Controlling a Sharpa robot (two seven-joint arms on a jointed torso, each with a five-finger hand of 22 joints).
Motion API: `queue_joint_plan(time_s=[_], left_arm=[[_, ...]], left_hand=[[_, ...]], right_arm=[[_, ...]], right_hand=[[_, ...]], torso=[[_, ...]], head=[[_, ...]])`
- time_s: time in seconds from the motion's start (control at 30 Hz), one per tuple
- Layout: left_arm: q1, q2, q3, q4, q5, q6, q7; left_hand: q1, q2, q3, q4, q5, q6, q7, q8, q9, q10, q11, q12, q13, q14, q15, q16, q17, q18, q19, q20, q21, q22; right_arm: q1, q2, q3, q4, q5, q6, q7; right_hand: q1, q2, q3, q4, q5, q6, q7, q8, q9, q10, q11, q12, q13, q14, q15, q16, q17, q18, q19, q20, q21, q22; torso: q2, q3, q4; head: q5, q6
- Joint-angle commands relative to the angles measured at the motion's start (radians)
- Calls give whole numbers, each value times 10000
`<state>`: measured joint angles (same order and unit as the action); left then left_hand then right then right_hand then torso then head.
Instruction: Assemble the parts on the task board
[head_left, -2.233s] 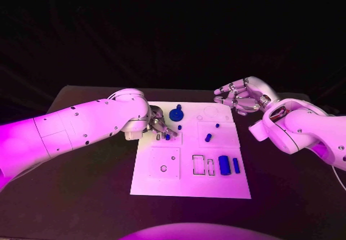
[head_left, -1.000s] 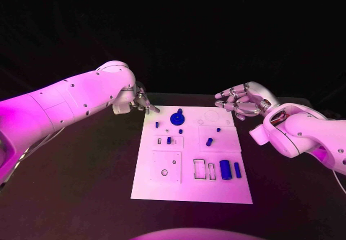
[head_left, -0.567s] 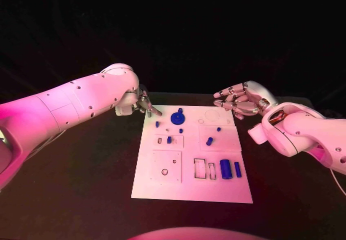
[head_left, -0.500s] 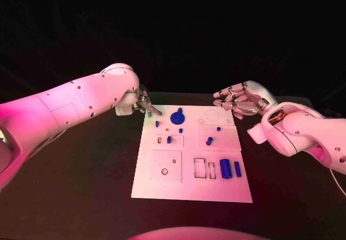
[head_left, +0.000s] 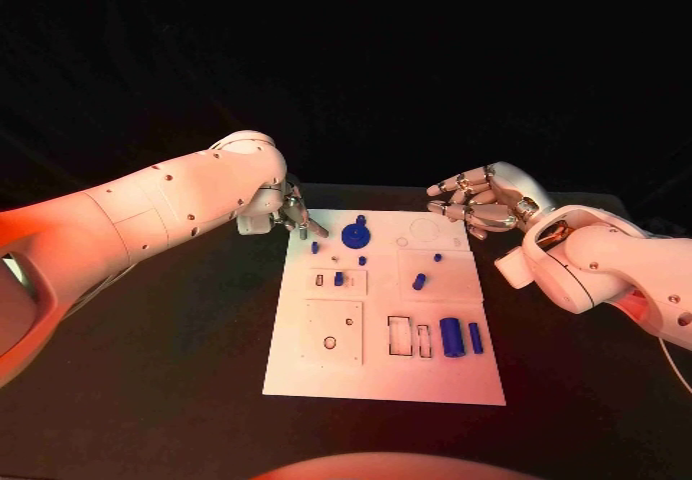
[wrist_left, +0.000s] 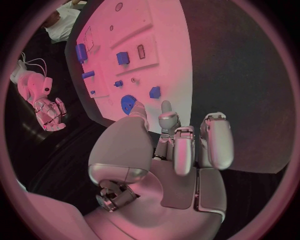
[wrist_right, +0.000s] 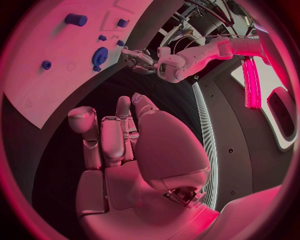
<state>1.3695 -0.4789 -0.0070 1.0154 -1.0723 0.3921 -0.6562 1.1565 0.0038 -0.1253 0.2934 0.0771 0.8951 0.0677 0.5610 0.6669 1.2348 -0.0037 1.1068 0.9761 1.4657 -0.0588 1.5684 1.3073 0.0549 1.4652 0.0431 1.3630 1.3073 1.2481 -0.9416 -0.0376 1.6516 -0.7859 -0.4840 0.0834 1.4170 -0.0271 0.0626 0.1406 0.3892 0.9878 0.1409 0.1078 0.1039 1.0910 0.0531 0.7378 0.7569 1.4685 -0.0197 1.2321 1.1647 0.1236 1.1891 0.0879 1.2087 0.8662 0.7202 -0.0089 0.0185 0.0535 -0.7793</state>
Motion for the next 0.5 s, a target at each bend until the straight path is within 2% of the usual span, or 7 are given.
queue_joint_plan(time_s=[0.03,0.07,0.1,0.17,0.2,0.37,0.5], left_arm=[[-48,65,-7,-53,86,130,106],[-68,78,-11,-68,86,56,150],[-86,91,-14,-83,87,-13,192],[-117,110,-19,-107,87,-120,262],[-135,120,-21,-116,87,-168,295],[-160,138,-24,-123,90,-190,335],[-168,149,-25,-115,122,-176,351]], left_hand=[[-78,-53,34,-3,93,-93,2,65,28,-79,10,17,-20,1051,-62,24,2635,28,111,-6,-22,251],[-89,-105,231,0,120,-134,9,101,55,-108,16,44,-8,1051,-56,24,2635,29,108,2,-33,248],[-126,-257,581,14,128,-179,11,150,89,-140,26,82,8,1051,-52,24,2635,29,109,6,-39,254],[-353,-633,1550,20,150,-248,15,248,145,-186,37,158,28,1051,-84,24,2635,19,114,36,-48,271],[-552,-852,2140,27,149,-277,-28,304,170,-204,74,200,32,1051,-37,24,2635,37,119,-12,-49,286],[-811,-1125,3082,19,152,-300,-2,401,204,-210,14,266,35,1051,-48,24,2635,27,131,-2,-49,317],[-897,-1205,3412,9,152,-299,-9,447,218,-205,5,291,32,1051,-59,24,2635,21,140,-1,-40,341]], right_arm=[[-9,13,0,12,-87,108,104],[-9,14,0,12,-90,113,102],[-9,15,0,13,-93,117,101],[-10,16,0,15,-97,124,98],[-11,16,0,16,-100,129,97],[-12,16,0,16,-106,137,90],[-13,30,0,12,-110,146,85]], right_hand=[[112,-44,102,-58,78,-12,43,-63,-12,-77,3,-68,-40,105,-23,-78,-19,142,-40,-20,-35,-20],[127,-54,119,-71,97,-10,44,-62,-12,-78,3,-72,-51,106,-23,-80,-18,142,-39,-21,-38,-23],[131,-57,124,-74,104,-10,44,-62,-12,-78,3,-73,-54,105,-23,-82,-20,142,-40,-21,-40,-25],[142,-69,144,-86,132,-9,46,-62,-12,-79,4,-78,-68,104,-23,-90,-26,143,-41,-21,-47,-33],[147,-73,154,-90,148,-8,46,-62,-13,-79,5,-80,-74,103,-23,-92,-27,143,-41,-21,-49,-35],[149,-81,172,-95,177,-7,49,-62,-13,-78,6,-83,-86,106,-22,-87,-17,142,-38,-21,-52,-36],[151,-85,186,-98,198,-5,49,-62,-13,-77,7,-85,-95,106,-22,-89,-17,142,-35,-21,-52,-34]], torso=[[1,-6,10],[3,-5,6],[6,-9,0],[7,-5,-7],[5,-4,-5],[2,-7,9],[-3,-4,10]], head=[[-67,4],[-74,1],[-69,-1],[-49,0],[-49,-2],[-57,-28],[-62,-36]])
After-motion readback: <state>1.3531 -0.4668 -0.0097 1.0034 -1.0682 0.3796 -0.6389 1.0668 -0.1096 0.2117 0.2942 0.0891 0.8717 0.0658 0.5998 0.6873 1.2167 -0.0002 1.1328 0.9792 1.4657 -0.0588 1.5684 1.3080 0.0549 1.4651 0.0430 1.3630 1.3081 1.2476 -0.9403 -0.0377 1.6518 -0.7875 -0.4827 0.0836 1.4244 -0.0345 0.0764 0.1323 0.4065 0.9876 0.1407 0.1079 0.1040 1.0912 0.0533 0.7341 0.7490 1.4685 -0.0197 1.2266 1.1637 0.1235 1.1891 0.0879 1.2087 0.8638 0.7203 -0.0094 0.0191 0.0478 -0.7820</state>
